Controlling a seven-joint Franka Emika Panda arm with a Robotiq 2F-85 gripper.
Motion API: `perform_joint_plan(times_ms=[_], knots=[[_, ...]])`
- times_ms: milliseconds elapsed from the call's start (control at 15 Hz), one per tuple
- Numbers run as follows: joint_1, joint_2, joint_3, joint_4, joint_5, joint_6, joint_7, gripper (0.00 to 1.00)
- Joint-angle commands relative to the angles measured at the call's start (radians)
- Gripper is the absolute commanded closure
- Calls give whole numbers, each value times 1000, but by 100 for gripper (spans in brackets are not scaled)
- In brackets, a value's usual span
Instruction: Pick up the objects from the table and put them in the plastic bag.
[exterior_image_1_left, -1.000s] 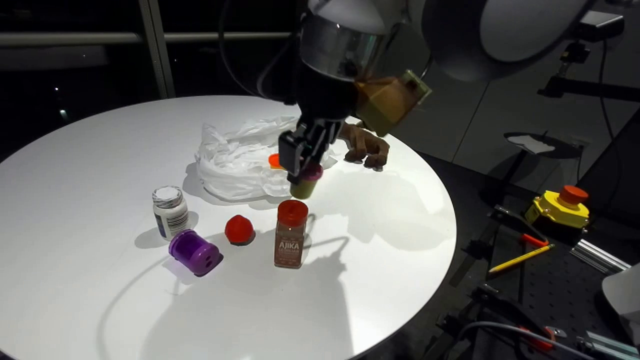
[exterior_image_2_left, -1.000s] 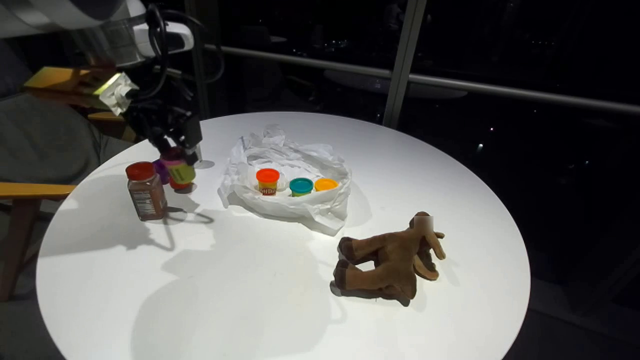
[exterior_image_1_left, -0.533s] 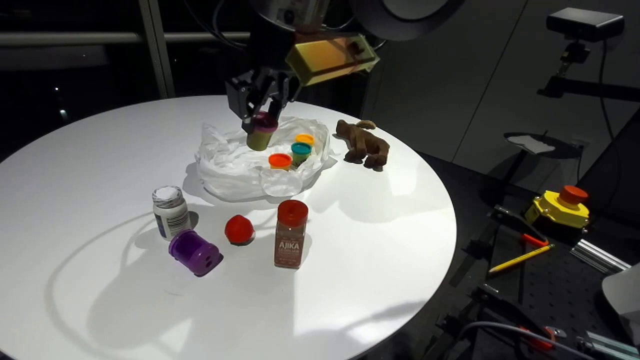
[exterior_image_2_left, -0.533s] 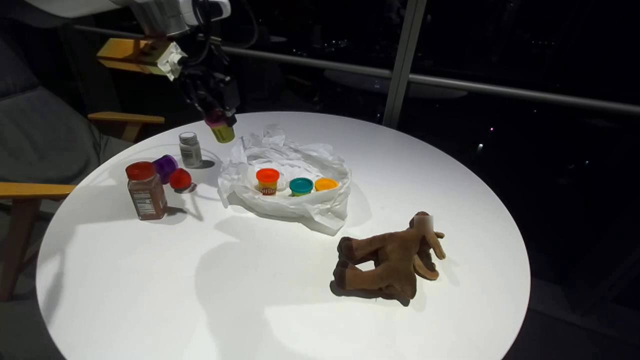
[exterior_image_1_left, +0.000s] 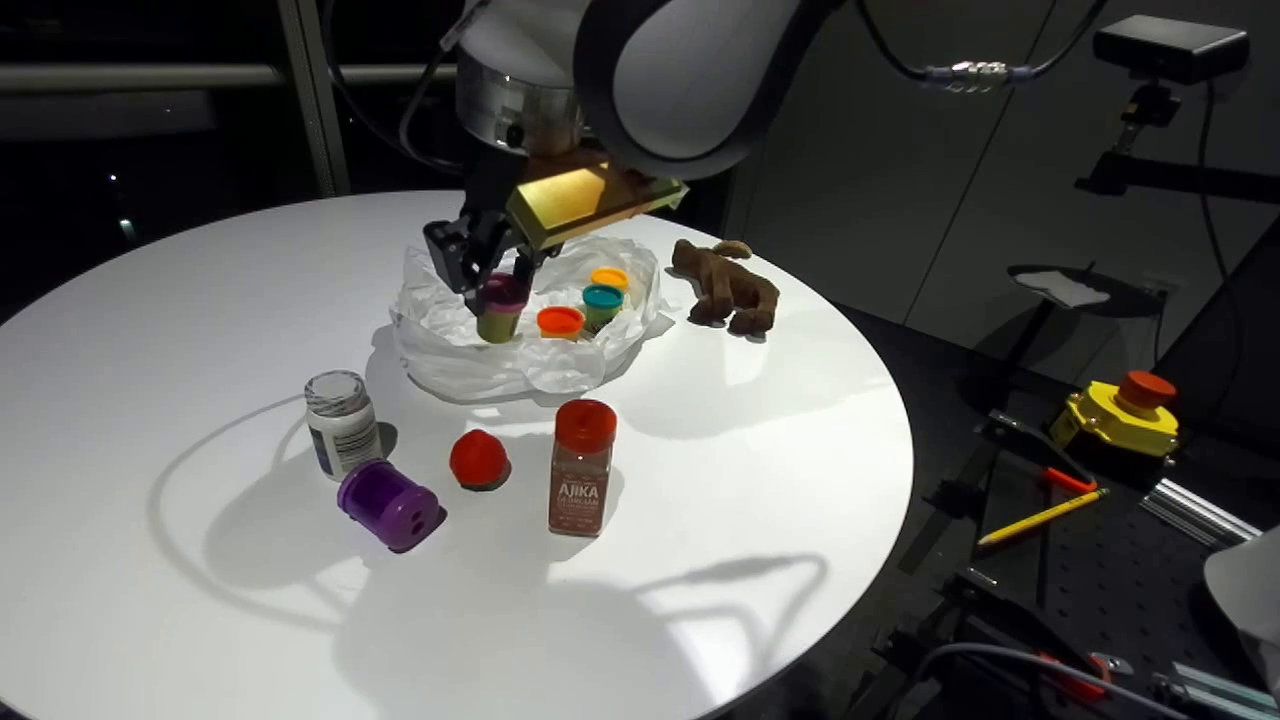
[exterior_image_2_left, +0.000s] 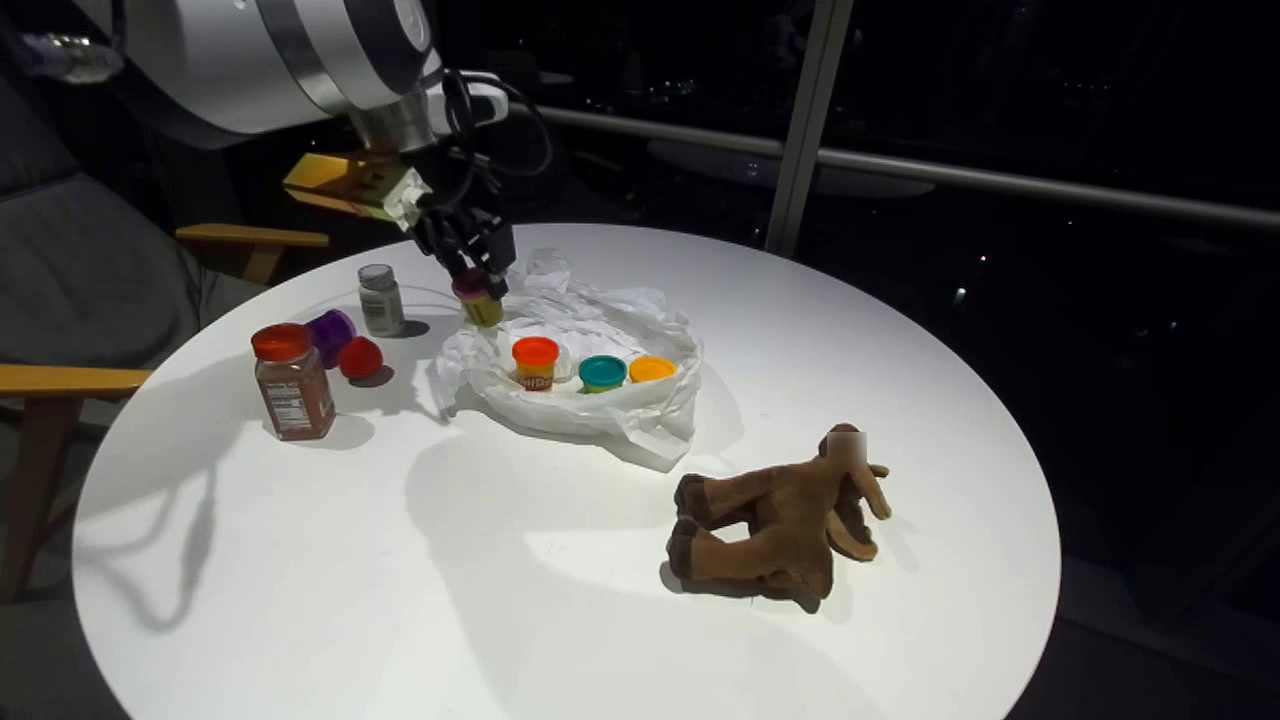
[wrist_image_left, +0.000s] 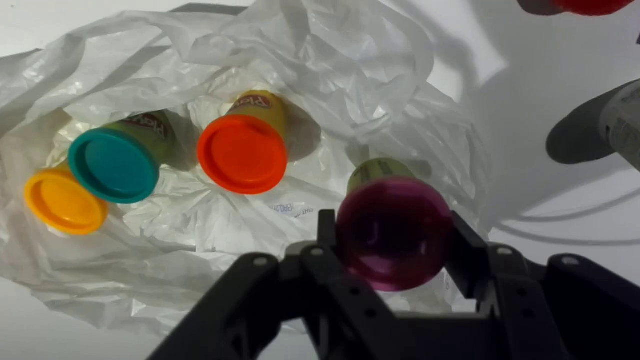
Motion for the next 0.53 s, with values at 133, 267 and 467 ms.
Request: perform_joint_plan(times_ms=[133,267,467], knots=[[24,113,-39,96,41,-24,-15,72],[22,134,-36,109,64,-35,-21,72],[24,160,-33,131,85,-50,-27,62]])
